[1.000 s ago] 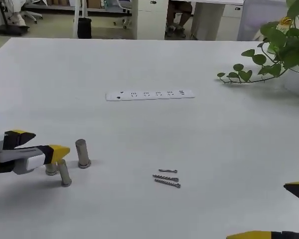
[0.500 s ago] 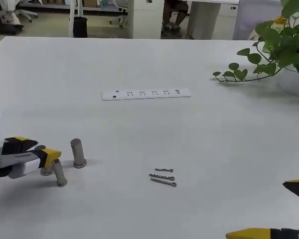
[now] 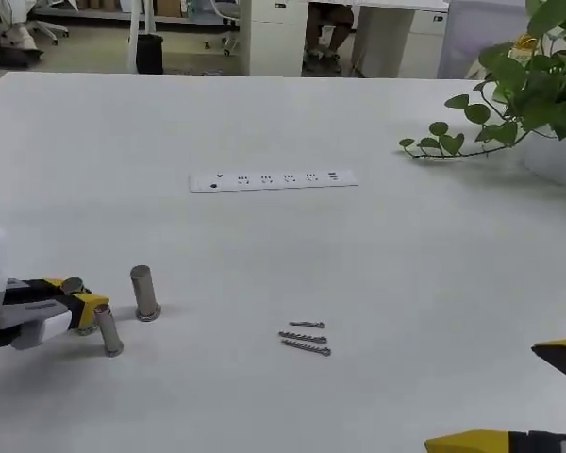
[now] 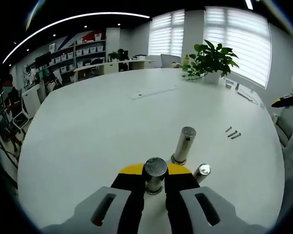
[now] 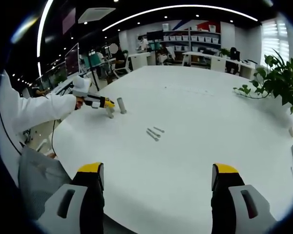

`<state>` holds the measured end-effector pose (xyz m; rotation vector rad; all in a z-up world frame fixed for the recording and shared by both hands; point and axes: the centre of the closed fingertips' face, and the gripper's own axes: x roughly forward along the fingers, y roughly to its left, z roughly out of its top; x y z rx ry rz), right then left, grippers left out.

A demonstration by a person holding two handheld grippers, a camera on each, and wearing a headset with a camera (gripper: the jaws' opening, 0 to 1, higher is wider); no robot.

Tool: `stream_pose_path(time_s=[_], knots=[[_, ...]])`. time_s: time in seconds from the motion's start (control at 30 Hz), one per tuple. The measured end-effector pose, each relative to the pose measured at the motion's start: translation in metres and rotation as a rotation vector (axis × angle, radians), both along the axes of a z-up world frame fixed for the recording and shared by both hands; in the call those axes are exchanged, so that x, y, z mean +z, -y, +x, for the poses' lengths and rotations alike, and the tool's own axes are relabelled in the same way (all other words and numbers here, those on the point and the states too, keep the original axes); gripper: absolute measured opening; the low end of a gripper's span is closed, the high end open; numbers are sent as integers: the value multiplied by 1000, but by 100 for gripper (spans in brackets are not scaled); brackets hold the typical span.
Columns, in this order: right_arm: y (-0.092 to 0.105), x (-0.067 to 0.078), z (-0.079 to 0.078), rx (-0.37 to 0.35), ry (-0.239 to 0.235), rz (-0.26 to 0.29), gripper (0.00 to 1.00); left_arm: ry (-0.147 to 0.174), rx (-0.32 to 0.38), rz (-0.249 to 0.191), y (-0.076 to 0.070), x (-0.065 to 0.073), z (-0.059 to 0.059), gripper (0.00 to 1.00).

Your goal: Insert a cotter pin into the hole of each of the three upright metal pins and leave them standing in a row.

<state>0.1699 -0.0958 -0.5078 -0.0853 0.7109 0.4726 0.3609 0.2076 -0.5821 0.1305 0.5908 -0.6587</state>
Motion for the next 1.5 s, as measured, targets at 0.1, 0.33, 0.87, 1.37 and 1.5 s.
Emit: stream_pose_path(time_s=[0.1, 0.33, 0.87, 1.37, 1.5], knots=[[-1, 0, 0, 1, -1, -1, 90, 15, -2, 13, -1, 1, -1, 11], [-3, 1, 1, 7, 1, -1, 89, 32, 19, 16, -5, 4, -2, 10], [-15, 6, 2, 42, 30, 20, 89, 63, 83, -13, -32, 54, -31, 10], [-23, 9, 1, 70, 62, 50, 89, 115, 168, -78, -20, 111, -89, 10], [-25, 7, 0, 78, 58, 54, 88, 123, 158, -76, -4, 114, -102, 10]])
